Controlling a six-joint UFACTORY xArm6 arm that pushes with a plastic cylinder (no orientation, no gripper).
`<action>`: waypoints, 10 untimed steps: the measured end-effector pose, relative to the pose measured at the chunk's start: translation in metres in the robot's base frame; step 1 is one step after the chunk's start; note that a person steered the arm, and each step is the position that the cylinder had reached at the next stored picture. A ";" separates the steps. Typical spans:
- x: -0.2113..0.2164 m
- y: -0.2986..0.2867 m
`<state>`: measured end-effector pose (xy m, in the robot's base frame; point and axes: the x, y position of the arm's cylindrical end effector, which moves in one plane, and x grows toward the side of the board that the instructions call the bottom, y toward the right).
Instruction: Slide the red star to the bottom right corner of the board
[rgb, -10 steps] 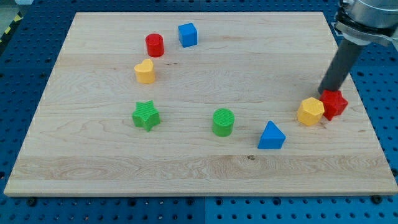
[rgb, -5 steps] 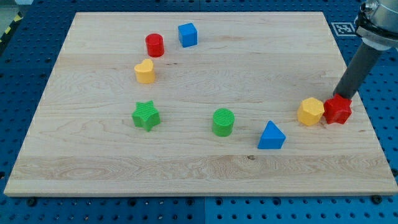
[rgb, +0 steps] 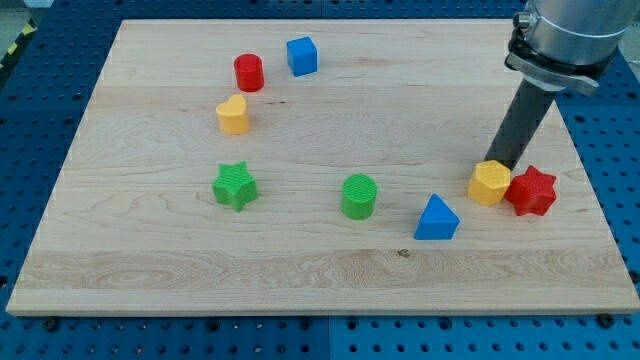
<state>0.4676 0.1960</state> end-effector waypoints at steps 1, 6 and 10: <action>0.018 0.003; 0.045 0.060; 0.024 0.108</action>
<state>0.4913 0.3042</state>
